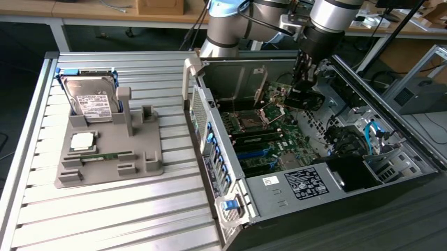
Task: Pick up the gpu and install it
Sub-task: 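Insert the gpu into the slot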
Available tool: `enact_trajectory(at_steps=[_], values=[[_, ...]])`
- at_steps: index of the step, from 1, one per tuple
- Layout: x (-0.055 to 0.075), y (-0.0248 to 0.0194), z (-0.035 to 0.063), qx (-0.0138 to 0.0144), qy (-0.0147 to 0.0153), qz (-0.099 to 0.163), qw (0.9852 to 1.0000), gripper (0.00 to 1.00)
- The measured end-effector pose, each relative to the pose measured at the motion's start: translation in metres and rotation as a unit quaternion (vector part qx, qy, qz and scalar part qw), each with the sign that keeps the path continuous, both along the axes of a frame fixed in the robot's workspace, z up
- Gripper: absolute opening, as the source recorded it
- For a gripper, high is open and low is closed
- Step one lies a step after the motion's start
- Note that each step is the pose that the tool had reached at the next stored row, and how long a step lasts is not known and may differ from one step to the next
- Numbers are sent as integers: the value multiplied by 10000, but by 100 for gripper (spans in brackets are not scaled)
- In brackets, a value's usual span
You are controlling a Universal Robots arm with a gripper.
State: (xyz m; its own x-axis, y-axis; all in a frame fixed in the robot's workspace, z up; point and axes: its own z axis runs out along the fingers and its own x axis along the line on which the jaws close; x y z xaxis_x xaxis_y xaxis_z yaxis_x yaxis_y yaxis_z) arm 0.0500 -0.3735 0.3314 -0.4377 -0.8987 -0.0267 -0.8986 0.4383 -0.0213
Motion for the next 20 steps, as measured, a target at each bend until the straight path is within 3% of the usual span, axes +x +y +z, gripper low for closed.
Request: enact_trajectory(at_steps=[20], values=[[0,0,-6,-2,0,408,9992,27]])
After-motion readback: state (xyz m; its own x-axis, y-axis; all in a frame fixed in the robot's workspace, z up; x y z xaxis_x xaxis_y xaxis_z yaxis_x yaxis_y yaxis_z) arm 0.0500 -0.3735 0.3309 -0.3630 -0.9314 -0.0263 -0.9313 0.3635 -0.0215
